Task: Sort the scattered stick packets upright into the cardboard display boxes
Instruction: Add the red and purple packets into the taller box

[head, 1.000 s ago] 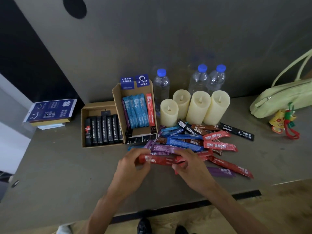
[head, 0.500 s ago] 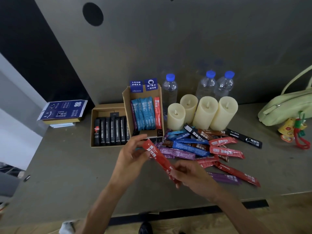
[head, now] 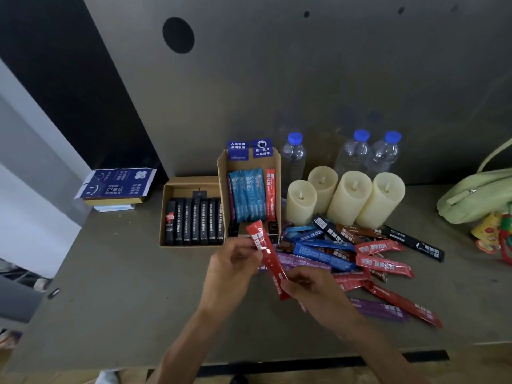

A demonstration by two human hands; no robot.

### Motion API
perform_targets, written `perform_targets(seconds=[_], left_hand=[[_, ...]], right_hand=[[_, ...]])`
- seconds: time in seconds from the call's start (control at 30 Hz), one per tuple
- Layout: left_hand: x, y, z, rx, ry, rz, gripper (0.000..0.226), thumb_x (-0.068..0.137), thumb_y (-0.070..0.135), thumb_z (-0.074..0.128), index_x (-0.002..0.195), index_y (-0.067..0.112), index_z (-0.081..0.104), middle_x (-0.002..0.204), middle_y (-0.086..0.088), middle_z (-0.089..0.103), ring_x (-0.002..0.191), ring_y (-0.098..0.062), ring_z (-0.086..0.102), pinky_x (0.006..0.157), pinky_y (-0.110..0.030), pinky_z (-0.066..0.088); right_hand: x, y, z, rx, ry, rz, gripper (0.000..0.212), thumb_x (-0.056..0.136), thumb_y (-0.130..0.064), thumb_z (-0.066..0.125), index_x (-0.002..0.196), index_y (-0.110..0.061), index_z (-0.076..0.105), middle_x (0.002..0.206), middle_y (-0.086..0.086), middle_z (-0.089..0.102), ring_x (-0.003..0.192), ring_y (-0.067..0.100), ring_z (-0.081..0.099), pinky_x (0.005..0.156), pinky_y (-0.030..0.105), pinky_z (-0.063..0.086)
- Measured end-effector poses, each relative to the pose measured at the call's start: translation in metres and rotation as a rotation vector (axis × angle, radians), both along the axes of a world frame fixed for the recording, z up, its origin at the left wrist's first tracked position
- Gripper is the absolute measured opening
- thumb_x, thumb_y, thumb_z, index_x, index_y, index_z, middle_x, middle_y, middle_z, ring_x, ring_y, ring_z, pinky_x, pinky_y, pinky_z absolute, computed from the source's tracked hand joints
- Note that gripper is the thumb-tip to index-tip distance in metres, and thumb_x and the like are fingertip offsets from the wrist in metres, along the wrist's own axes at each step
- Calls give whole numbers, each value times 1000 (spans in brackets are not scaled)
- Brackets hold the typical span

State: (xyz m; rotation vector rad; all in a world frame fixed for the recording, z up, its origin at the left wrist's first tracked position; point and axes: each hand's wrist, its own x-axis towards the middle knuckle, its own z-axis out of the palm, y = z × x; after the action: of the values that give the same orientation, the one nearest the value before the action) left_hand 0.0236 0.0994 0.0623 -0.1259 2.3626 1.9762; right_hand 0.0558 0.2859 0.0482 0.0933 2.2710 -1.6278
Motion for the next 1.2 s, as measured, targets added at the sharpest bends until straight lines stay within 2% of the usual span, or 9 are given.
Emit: perform_targets(seconds=[0.1, 0.17, 0.23, 0.33, 0.53, 0.67, 0.83, 1.07, 1.2], left_hand=[[-2, 2, -13, -177, -31, -64, 15, 87, 10, 72, 78, 21, 67, 75, 9, 73, 69, -5, 68, 72, -31, 55], [-10, 0, -17, -216, -15, -61, 16, 88, 12, 70, 77, 22, 67, 75, 11, 73, 71, -5, 68, 73, -33, 56], [-22, -1, -12, -246, 12, -48, 15, 91, 13, 67, 80, 23, 66, 78, 10, 73, 74, -3, 69, 71, -24, 56], [-51, 3, -3, -315, 38, -17, 15, 96, 15, 62, 83, 21, 60, 83, 11, 69, 76, -1, 68, 62, -14, 53], [-117, 27, -12, -426, 1, -15, 4, 97, 16, 57, 96, 19, 59, 93, 3, 67, 83, -14, 67, 70, -30, 56], [-139, 40, -23, -448, -42, -23, 10, 98, 14, 54, 105, 20, 59, 97, -2, 67, 85, -19, 68, 76, -41, 60], [-145, 44, -34, -515, 39, -4, 20, 98, 12, 53, 118, 12, 59, 111, -8, 68, 99, -24, 68, 86, -39, 58], [-150, 36, -40, -762, 118, -83, 31, 100, 20, 53, 130, 14, 47, 116, -9, 66, 102, -24, 68, 86, -41, 59], [-148, 38, -42, -897, 169, -161, 50, 96, 15, 58, 141, 16, 37, 127, -8, 61, 108, -27, 66, 88, -44, 58]], right_hand=[[-12, -8, 2, 93, 102, 35, 11, 93, -24, 68, 86, -31, 73, 88, -16, 73, 78, -1, 68, 68, 16, 46], [-20, -11, -1, 98, 123, 28, 11, 93, -26, 68, 86, -34, 73, 90, -13, 74, 77, 1, 67, 65, 18, 45], [-26, -11, -5, 116, 131, -19, 8, 94, -30, 67, 93, -37, 71, 95, -11, 73, 75, 0, 66, 62, 17, 45], [-39, -10, -11, 161, 133, -172, 13, 97, -28, 62, 109, -26, 66, 97, -9, 68, 63, 1, 65, 54, 13, 48], [-67, -17, -22, 289, 177, -222, 21, 96, -28, 62, 113, -16, 67, 97, -8, 71, 70, 7, 68, 75, 28, 57], [-75, -21, -25, 361, 211, -232, 16, 97, -25, 62, 107, -14, 68, 95, -7, 68, 83, 6, 63, 66, 7, 43], [-74, -19, -24, 377, 217, -216, 8, 97, -15, 61, 98, -11, 68, 88, 0, 70, 86, 14, 66, 69, 12, 46], [-80, -18, -28, 419, 221, -191, 8, 97, -20, 62, 96, -15, 68, 87, -11, 66, 80, -5, 59, 66, 4, 45], [-83, -20, -30, 425, 226, -198, 10, 96, -21, 63, 93, -13, 67, 87, -4, 70, 81, 6, 65, 75, 26, 55]])
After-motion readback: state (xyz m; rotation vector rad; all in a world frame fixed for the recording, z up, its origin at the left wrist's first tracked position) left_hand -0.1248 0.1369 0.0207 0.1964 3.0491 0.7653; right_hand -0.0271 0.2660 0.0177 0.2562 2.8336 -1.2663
